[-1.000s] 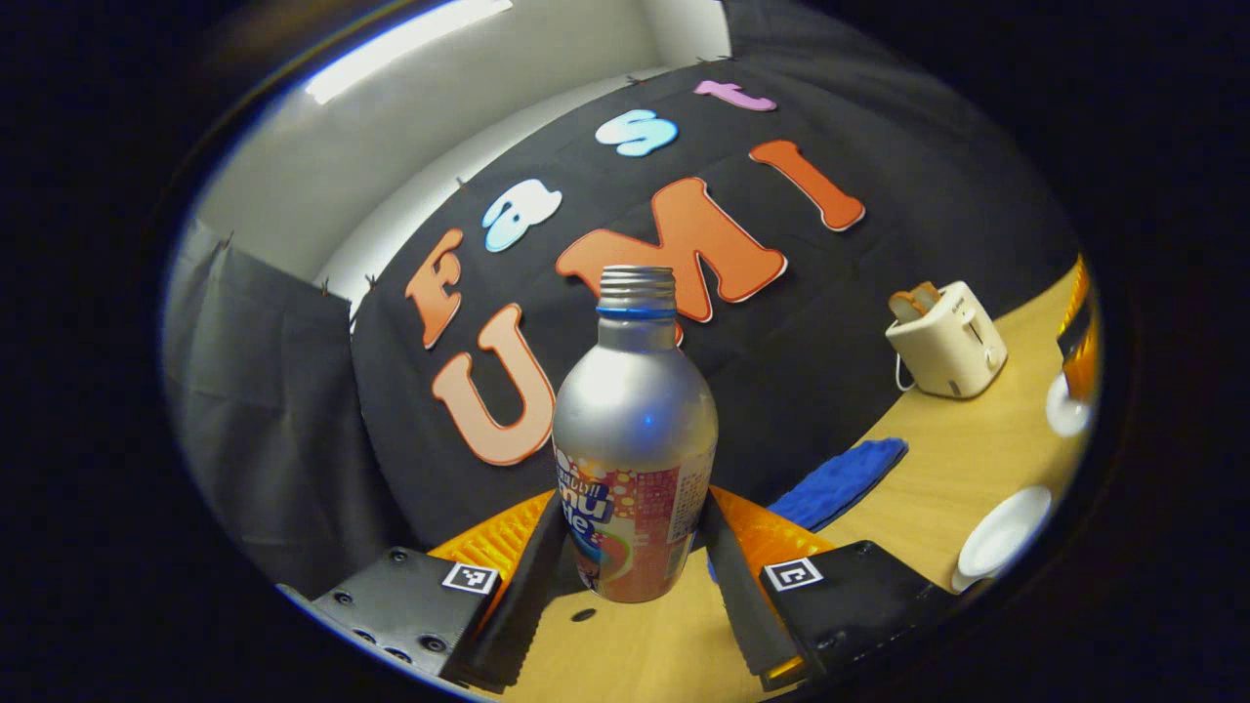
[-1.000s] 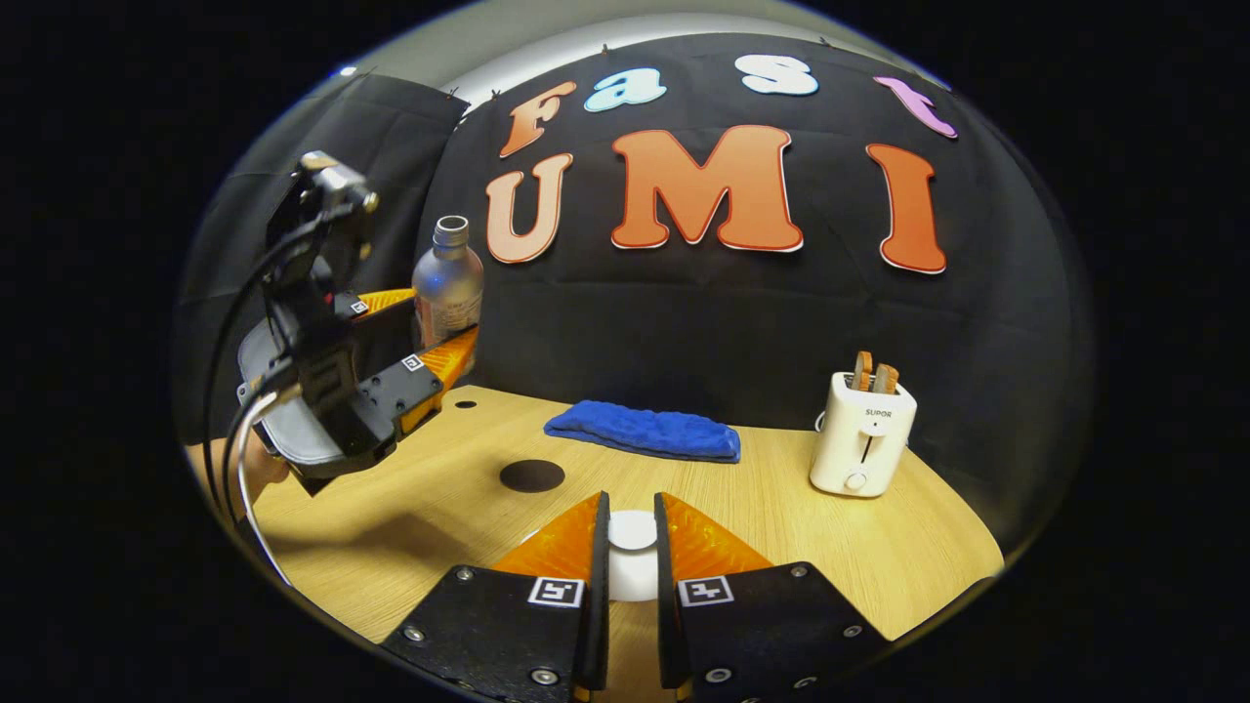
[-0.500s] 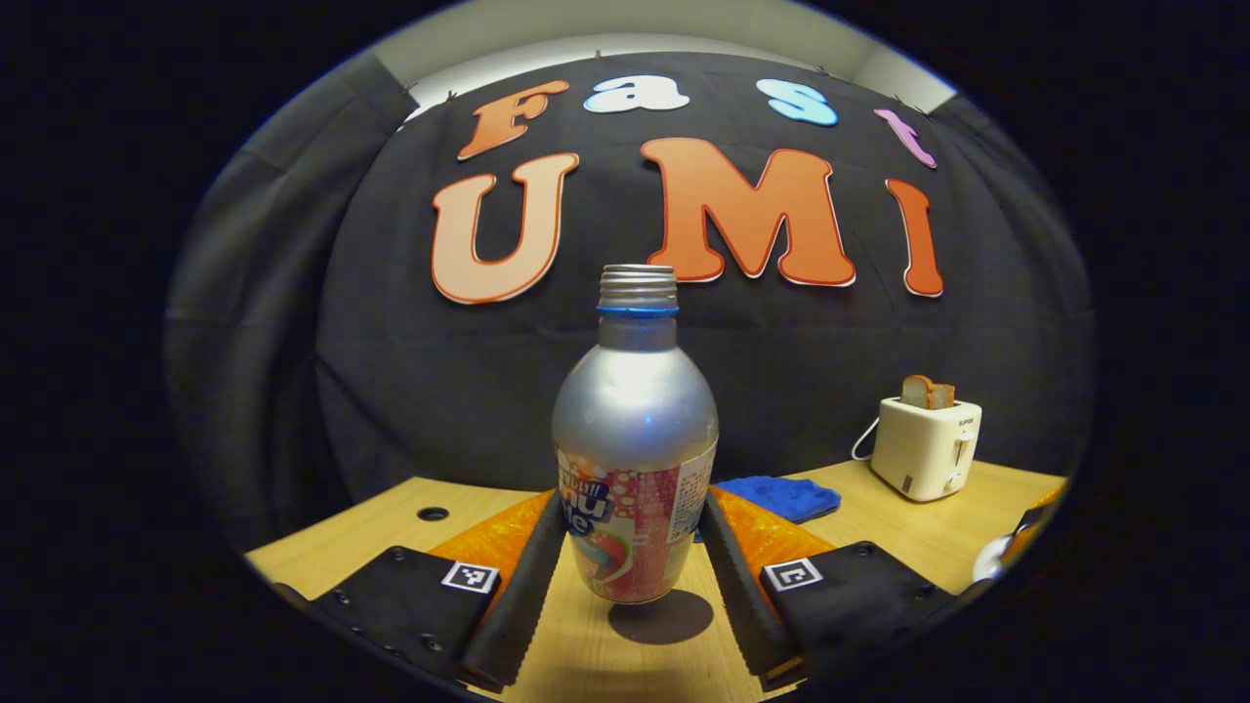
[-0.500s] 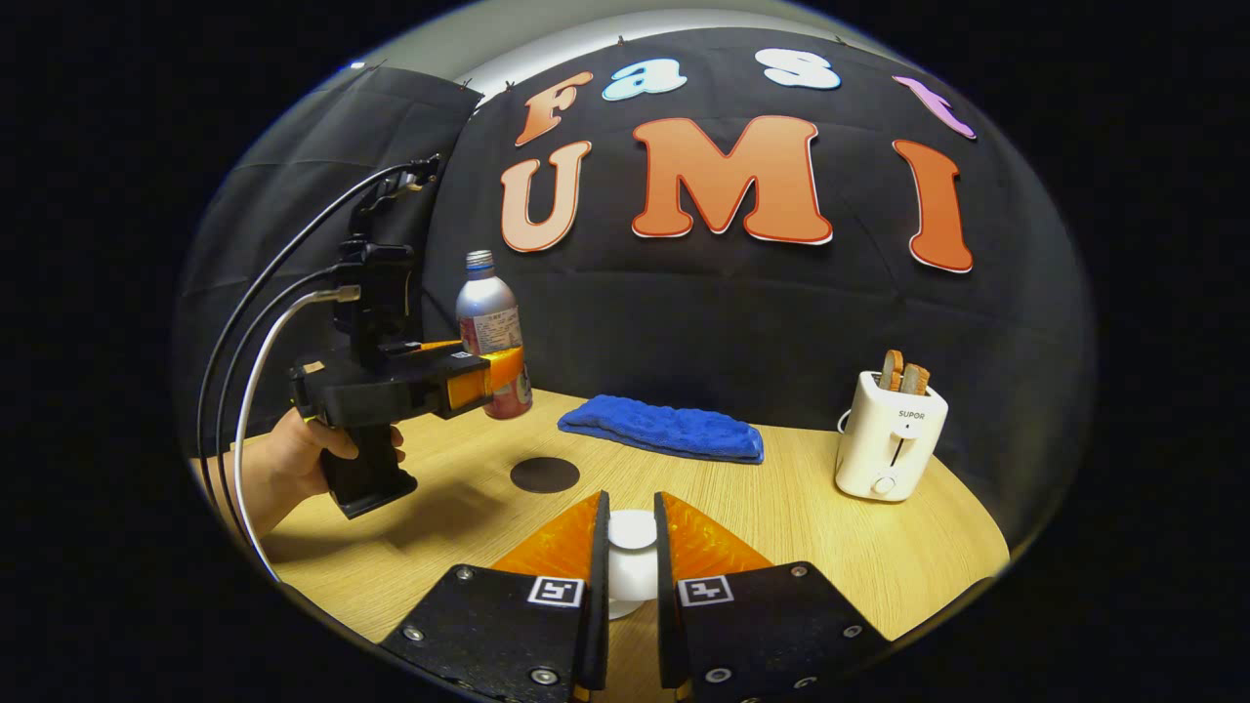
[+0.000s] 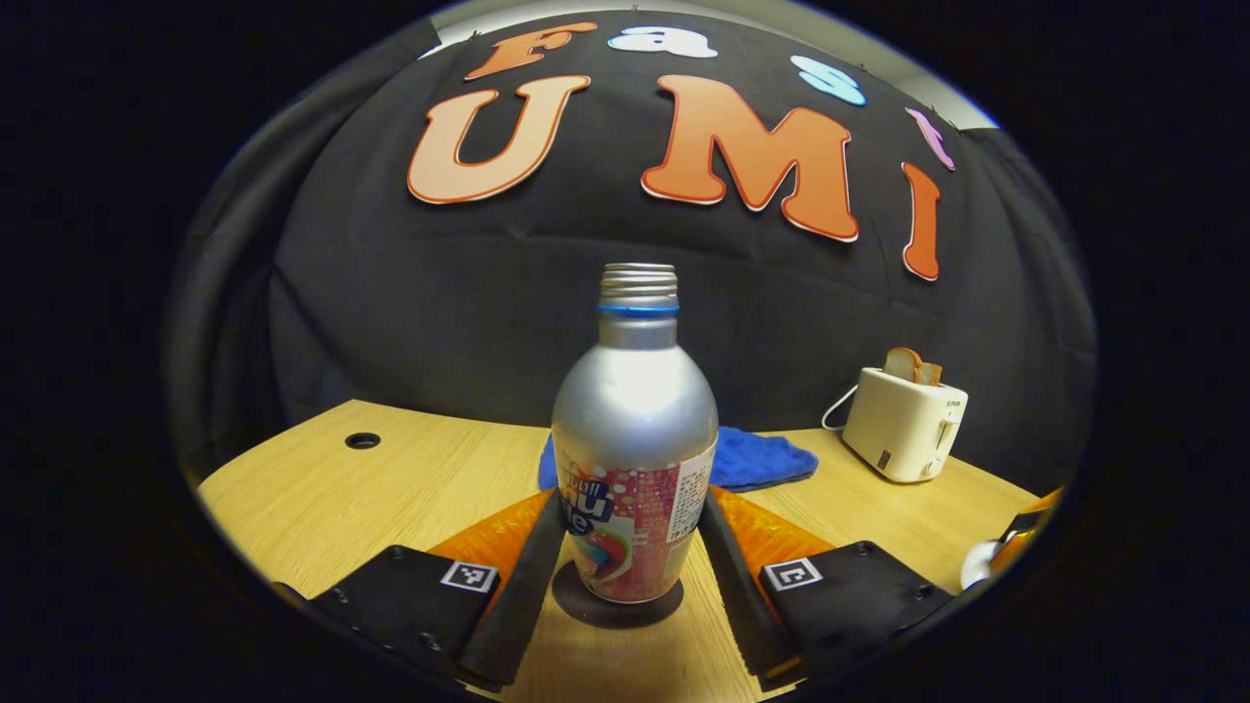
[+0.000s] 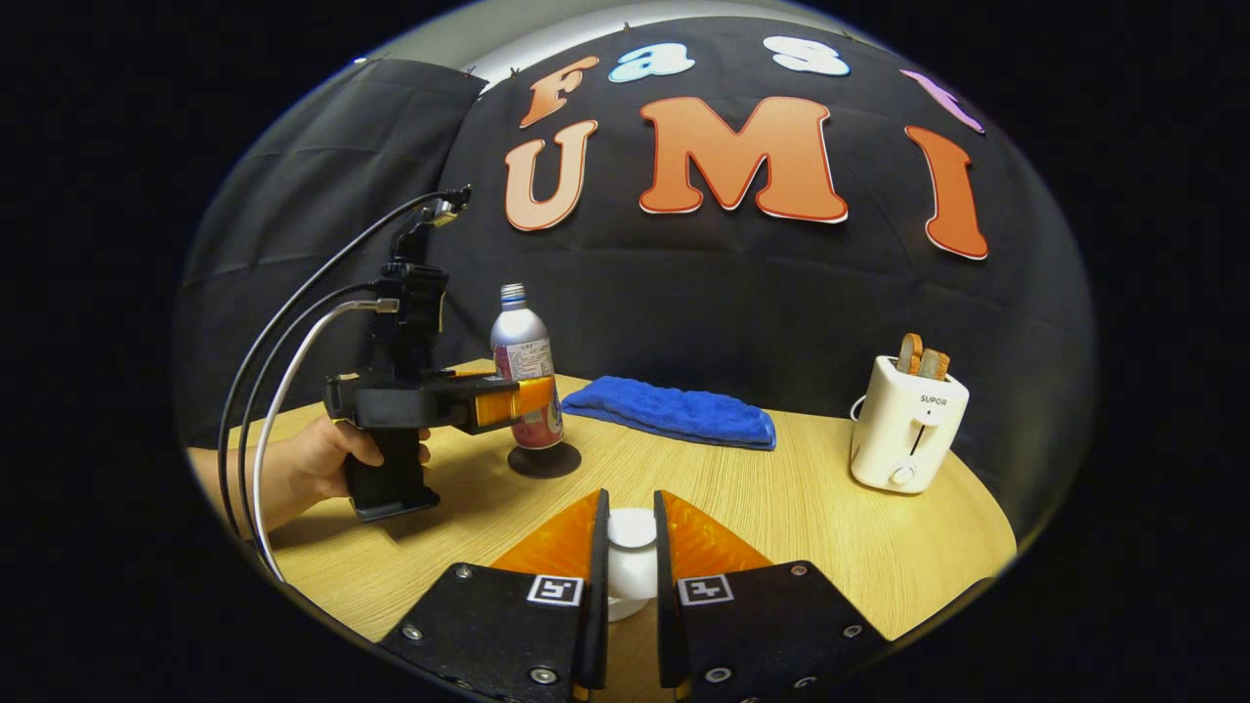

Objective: Open the teacup lid with one hand, grasp the water bottle and pour water into the teacup with the other hand; after pouring, place the water bottle on the coaster and then close the teacup lid.

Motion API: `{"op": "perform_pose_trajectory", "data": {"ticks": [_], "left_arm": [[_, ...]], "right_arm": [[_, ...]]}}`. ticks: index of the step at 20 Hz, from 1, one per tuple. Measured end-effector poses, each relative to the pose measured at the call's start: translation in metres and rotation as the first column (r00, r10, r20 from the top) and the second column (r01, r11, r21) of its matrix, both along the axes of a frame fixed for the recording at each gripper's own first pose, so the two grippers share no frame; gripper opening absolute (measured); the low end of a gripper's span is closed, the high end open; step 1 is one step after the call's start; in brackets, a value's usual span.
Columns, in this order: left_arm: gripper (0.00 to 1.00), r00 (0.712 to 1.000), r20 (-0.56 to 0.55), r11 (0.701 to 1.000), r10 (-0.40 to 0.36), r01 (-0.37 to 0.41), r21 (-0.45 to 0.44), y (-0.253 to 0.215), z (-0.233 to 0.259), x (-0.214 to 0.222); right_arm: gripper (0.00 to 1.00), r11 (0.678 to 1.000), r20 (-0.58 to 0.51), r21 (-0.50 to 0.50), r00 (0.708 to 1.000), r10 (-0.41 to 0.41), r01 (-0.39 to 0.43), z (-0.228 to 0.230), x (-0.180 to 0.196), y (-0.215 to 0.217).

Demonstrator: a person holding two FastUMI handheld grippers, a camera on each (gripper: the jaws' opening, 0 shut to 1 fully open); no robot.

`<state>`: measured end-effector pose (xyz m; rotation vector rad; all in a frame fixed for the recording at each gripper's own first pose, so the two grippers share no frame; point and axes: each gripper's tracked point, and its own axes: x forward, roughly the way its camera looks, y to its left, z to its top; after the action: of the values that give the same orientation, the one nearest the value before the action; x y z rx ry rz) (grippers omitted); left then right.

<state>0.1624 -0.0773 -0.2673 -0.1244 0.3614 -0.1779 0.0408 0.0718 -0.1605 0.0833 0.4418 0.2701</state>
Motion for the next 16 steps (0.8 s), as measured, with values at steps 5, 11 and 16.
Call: {"op": "perform_pose_trajectory", "data": {"ticks": [5, 11, 16], "left_arm": [[0.84, 0.998, -0.060, 1.000, 0.004, -0.005, -0.015, -0.005, -0.024, -0.001], [0.87, 0.995, -0.100, 1.000, -0.003, 0.003, -0.002, -0.002, -0.034, -0.007], [0.99, 0.993, -0.118, 1.000, -0.028, 0.027, -0.013, -0.001, -0.028, -0.021]], "right_arm": [[0.21, 1.000, -0.025, 0.015, 1.000, 0.010, -0.010, -0.008, -0.001, 0.004], [0.21, 0.999, -0.049, 0.032, 0.999, 0.023, -0.022, -0.016, 0.000, 0.016], [0.21, 0.999, -0.071, 0.033, 0.997, 0.029, -0.027, -0.025, 0.001, 0.023]]}}
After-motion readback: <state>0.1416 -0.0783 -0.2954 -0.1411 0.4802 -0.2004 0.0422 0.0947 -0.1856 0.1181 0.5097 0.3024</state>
